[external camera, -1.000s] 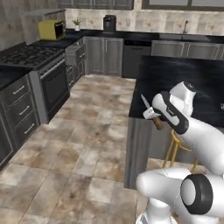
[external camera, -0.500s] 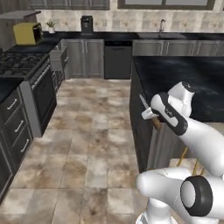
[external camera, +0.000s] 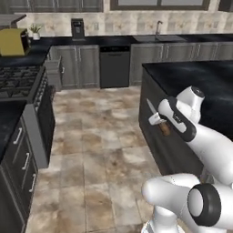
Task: Pick up the metallic utensils from the counter and place them in the open drawer. Make sure not to pick up any wooden utensils.
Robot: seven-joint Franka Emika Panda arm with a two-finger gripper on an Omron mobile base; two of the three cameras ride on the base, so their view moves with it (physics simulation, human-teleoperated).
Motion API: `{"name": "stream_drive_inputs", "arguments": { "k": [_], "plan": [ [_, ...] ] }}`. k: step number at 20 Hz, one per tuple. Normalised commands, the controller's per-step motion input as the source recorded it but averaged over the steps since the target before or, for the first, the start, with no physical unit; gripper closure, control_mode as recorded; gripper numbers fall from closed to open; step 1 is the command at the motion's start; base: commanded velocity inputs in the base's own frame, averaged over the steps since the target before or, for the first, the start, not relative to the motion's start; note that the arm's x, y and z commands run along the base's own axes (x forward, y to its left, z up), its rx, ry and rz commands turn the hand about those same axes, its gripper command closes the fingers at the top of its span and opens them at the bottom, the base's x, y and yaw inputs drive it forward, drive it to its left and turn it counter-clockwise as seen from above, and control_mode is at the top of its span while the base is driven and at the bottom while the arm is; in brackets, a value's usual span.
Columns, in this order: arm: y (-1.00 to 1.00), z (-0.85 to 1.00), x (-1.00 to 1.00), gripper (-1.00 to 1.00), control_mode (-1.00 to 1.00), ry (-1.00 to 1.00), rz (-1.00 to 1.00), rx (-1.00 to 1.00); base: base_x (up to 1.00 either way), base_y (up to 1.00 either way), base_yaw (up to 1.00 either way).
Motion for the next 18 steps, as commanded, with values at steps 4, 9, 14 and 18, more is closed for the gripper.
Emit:
{"name": "stream_drive_inputs", "arguments": {
  "k": [4,9,14,18],
  "plan": [
    [0.00,0.00,0.00,1.00,1.00,0.00,0.00,0.00,1.00,1.00,-0.20],
    [0.00,0.00,0.00,1.00,1.00,0.00,0.00,0.00,1.00,1.00,-0.17],
    [0.00,0.00,0.00,1.00,1.00,0.00,0.00,0.00,1.00,0.74,-0.04],
    [0.00,0.00,0.00,1.00,1.00,0.00,0.00,0.00,1.00,0.07,0.16]
  ]
}}
